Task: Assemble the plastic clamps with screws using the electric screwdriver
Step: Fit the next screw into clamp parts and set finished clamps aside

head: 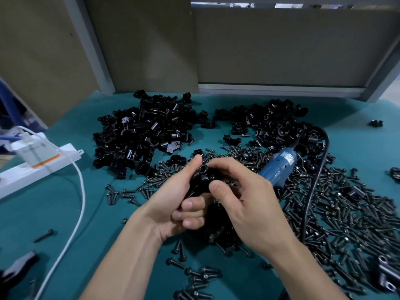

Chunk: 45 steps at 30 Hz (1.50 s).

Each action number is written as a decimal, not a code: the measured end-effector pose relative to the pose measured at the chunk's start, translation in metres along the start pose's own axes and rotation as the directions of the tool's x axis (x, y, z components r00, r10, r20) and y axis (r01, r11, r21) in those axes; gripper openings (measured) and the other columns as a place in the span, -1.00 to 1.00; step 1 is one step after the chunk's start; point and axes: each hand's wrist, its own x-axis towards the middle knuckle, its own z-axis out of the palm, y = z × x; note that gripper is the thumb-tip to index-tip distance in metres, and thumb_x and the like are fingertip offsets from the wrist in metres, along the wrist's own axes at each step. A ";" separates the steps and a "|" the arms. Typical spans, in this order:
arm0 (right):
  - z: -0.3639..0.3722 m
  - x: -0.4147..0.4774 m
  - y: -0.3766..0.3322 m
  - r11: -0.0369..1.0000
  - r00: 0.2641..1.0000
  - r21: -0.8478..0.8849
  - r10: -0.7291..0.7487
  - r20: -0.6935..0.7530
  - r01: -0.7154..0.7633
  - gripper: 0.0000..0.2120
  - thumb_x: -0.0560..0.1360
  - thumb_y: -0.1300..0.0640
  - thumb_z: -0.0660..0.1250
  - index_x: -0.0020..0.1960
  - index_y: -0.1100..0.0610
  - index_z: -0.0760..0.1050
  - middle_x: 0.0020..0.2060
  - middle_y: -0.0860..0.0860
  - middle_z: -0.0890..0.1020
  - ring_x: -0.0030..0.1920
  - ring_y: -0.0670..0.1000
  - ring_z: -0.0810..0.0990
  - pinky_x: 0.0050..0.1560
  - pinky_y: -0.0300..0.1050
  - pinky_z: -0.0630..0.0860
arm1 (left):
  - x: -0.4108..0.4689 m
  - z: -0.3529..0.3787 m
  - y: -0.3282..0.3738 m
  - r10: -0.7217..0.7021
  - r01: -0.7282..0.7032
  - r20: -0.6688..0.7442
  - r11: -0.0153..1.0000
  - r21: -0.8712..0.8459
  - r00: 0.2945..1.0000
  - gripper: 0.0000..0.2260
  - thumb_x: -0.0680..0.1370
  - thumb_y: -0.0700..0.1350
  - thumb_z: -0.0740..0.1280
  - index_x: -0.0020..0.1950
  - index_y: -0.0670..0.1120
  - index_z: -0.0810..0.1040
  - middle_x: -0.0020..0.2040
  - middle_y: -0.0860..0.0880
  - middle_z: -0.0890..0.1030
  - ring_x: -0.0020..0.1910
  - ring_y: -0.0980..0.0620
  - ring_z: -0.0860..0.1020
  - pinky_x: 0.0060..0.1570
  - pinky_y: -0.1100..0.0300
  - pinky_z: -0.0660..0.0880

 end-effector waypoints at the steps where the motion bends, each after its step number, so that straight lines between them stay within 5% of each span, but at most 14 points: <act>1: 0.001 -0.001 0.000 1.000 1.000 -0.012 -0.005 -0.004 0.005 -0.71 0.60 0.08 0.38 0.17 -0.31 0.50 0.05 -0.37 0.64 0.11 -0.24 0.62 0.10 -0.45 0.45 | 0.000 0.000 0.000 -0.008 0.008 0.006 1.000 0.008 1.000 -0.44 0.57 0.35 0.23 -0.29 -0.09 0.66 -0.63 0.09 0.31 -0.72 0.21 0.25 -0.67 0.34 0.30; 6: 0.003 -0.002 0.007 0.986 0.990 0.115 0.131 -0.047 -0.125 -0.53 0.47 0.19 0.57 0.18 -0.33 0.64 -0.02 -0.39 0.70 0.05 -0.30 0.67 0.13 -0.39 0.55 | 0.003 0.002 0.001 0.041 -0.027 -0.110 0.992 0.125 0.993 -0.48 0.57 0.38 0.22 -0.11 -0.02 0.71 -0.56 0.03 0.33 -0.68 0.16 0.24 -0.63 0.28 0.34; 8: -0.001 0.001 0.009 0.969 0.987 0.196 0.158 -0.032 -0.149 -0.49 0.40 0.20 0.62 0.09 -0.39 0.66 -0.05 -0.32 0.73 0.02 -0.26 0.70 0.14 -0.29 0.61 | 0.007 0.003 0.000 0.185 -0.107 -0.211 0.937 0.334 0.960 -0.50 0.60 0.38 0.18 -0.04 0.03 0.71 -0.47 -0.01 0.45 -0.65 0.13 0.25 -0.60 0.25 0.35; 10: -0.004 0.003 0.008 0.967 0.982 0.202 0.171 -0.075 -0.153 -0.45 0.35 0.22 0.65 -0.05 -0.47 0.65 -0.12 -0.36 0.72 -0.02 -0.30 0.70 0.07 -0.39 0.58 | 0.010 0.004 -0.001 0.387 -0.199 -0.286 0.832 0.517 0.877 -0.56 0.65 0.35 0.16 0.04 0.08 0.67 -0.31 -0.08 0.57 -0.59 0.09 0.34 -0.52 0.16 0.45; 12: -0.007 0.003 0.011 0.965 0.967 0.177 0.217 -0.131 -0.193 -0.52 0.35 0.19 0.66 -0.05 -0.40 0.67 -0.12 -0.34 0.73 -0.02 -0.30 0.70 0.11 -0.31 0.60 | 0.011 0.004 -0.002 0.492 -0.265 -0.232 0.742 0.616 0.839 -0.60 0.61 0.39 0.20 0.07 0.14 0.67 -0.19 -0.09 0.63 -0.46 0.10 0.45 -0.32 0.20 0.54; 14: -0.008 0.002 0.011 0.955 0.947 0.144 0.282 -0.155 -0.260 -0.54 0.37 0.13 0.65 0.12 -0.31 0.67 -0.03 -0.29 0.74 0.04 -0.28 0.69 0.18 -0.15 0.64 | 0.010 0.003 -0.004 0.466 -0.255 -0.134 0.676 0.692 0.875 -0.57 0.49 0.42 0.32 0.23 0.22 0.65 -0.17 -0.01 0.66 -0.32 0.12 0.53 -0.15 0.20 0.53; 16: -0.009 0.003 0.012 0.944 0.936 0.112 0.324 -0.137 -0.310 -0.38 0.40 0.11 0.63 0.37 -0.27 0.55 0.00 -0.27 0.74 0.05 -0.31 0.67 0.18 -0.17 0.65 | 0.012 0.005 -0.006 0.429 -0.266 -0.118 0.727 0.633 0.895 -0.58 0.44 0.28 0.52 0.28 0.26 0.66 -0.08 -0.05 0.73 -0.16 0.10 0.65 -0.04 0.19 0.56; 18: -0.008 0.003 0.012 0.951 0.945 0.019 0.308 -0.112 -0.307 -0.19 0.42 0.10 0.62 0.52 -0.34 0.33 -0.15 -0.40 0.67 -0.01 -0.39 0.63 0.11 -0.42 0.56 | 0.015 0.008 -0.009 0.414 -0.301 -0.124 0.809 0.505 0.902 -0.66 0.43 0.07 0.58 0.21 0.14 0.73 0.05 -0.05 0.77 0.02 0.03 0.73 0.00 0.25 0.61; 23: -0.007 0.004 0.015 0.954 0.953 -0.042 0.293 -0.082 -0.297 -0.09 0.47 0.05 0.59 0.57 -0.39 0.12 -0.26 -0.61 0.53 -0.11 -0.60 0.48 -0.13 -0.70 0.32 | 0.024 0.009 -0.013 0.395 -0.322 -0.190 0.889 0.325 0.899 -0.59 0.42 -0.09 0.51 0.25 -0.13 0.70 0.12 -0.13 0.75 0.08 -0.04 0.72 -0.01 0.26 0.61; 29: -0.006 0.001 0.017 0.967 0.952 0.055 0.256 -0.167 -0.250 -0.57 0.43 0.03 0.62 0.08 -0.28 0.45 -0.17 -0.44 0.67 -0.08 -0.39 0.64 -0.18 -0.51 0.53 | 0.027 0.009 -0.013 0.409 -0.360 -0.202 0.902 0.240 0.890 -0.68 0.32 0.05 0.56 0.04 0.01 0.79 -0.10 0.03 0.73 -0.22 0.17 0.62 -0.12 0.32 0.59; 35: -0.008 0.002 0.017 0.978 0.961 -0.084 0.171 -0.217 -0.192 -0.70 0.41 0.05 0.63 -0.14 -0.14 0.49 -0.18 -0.34 0.67 -0.17 -0.24 0.67 -0.17 -0.35 0.58 | 0.024 0.009 -0.013 0.398 -0.365 -0.192 0.912 0.186 0.897 -0.69 0.31 0.03 0.55 0.04 0.04 0.80 -0.03 0.01 0.73 -0.24 0.19 0.58 -0.16 0.35 0.58; 40: -0.014 0.006 0.005 0.944 0.976 -0.254 0.187 -0.113 -0.210 -0.81 0.44 -0.15 0.53 -0.14 -0.14 0.55 -0.18 -0.22 0.68 -0.12 -0.28 0.64 -0.18 -0.45 0.50 | 0.022 0.007 -0.010 0.445 -0.395 -0.319 0.894 0.212 0.837 -0.62 0.35 -0.05 0.54 0.13 -0.15 0.74 -0.07 -0.07 0.73 -0.37 0.18 0.55 -0.23 0.32 0.60; 43: -0.041 0.008 -0.007 0.943 0.971 -0.234 0.228 -0.070 -0.238 -0.85 0.49 0.01 0.54 -0.22 -0.07 0.63 -0.35 -0.18 0.67 -0.32 -0.28 0.61 -0.37 -0.47 0.47 | 0.015 0.009 -0.006 0.478 -0.432 -0.424 0.878 0.205 0.770 -0.66 0.34 -0.07 0.52 0.08 -0.14 0.72 -0.18 -0.06 0.74 -0.42 0.14 0.59 -0.16 0.25 0.67; 45: -0.061 0.001 -0.013 0.906 0.945 -0.321 0.317 0.084 -0.275 -0.84 0.48 0.05 0.55 -0.26 -0.04 0.66 -0.39 -0.17 0.67 -0.41 -0.25 0.59 -0.42 -0.43 0.45 | 0.005 0.008 -0.002 0.498 -0.474 -0.473 0.862 0.179 0.727 -0.66 0.34 -0.05 0.51 0.07 -0.13 0.70 -0.21 -0.05 0.75 -0.46 0.15 0.59 -0.17 0.21 0.68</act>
